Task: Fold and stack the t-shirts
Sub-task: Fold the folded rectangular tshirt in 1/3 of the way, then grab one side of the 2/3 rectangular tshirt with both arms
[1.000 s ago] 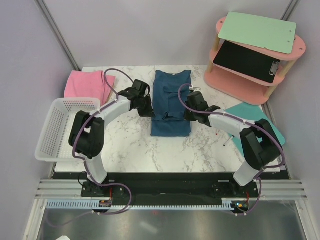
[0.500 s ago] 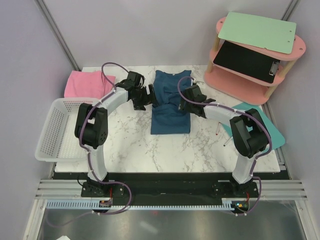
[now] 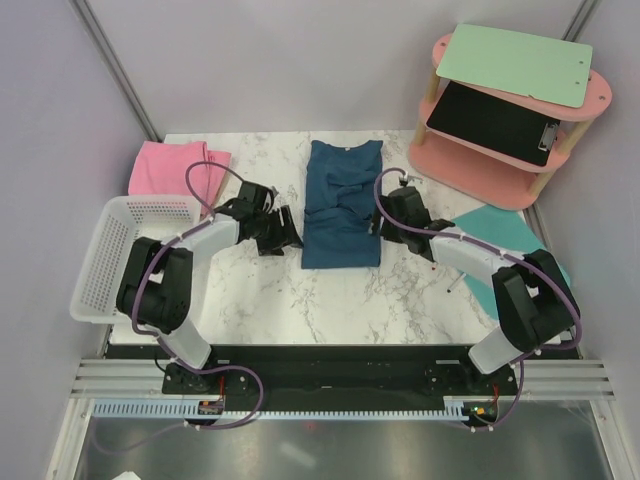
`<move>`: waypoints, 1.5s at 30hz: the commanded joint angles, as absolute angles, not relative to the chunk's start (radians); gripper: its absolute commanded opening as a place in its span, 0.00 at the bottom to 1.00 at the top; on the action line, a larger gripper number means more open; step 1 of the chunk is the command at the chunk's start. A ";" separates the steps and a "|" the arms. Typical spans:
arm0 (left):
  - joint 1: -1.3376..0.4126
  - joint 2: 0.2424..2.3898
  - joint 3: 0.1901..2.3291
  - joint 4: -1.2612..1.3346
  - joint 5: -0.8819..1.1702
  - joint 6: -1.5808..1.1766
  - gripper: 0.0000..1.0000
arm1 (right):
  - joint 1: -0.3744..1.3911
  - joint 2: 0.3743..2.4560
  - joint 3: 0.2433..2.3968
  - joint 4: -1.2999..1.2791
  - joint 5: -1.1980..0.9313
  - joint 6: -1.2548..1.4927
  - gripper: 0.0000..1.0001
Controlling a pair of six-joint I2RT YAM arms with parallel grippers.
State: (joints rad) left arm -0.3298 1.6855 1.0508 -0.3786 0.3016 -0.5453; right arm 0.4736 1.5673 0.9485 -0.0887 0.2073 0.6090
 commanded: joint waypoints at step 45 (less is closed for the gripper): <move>-0.471 1.230 0.787 -0.397 0.331 -0.684 0.02 | 0.607 0.973 0.454 -0.075 -0.115 0.798 0.00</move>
State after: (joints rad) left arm -0.4717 1.2827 0.6968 -0.2943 0.3851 -0.6632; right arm 0.6052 1.0805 0.4282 -0.0055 -0.1268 0.7925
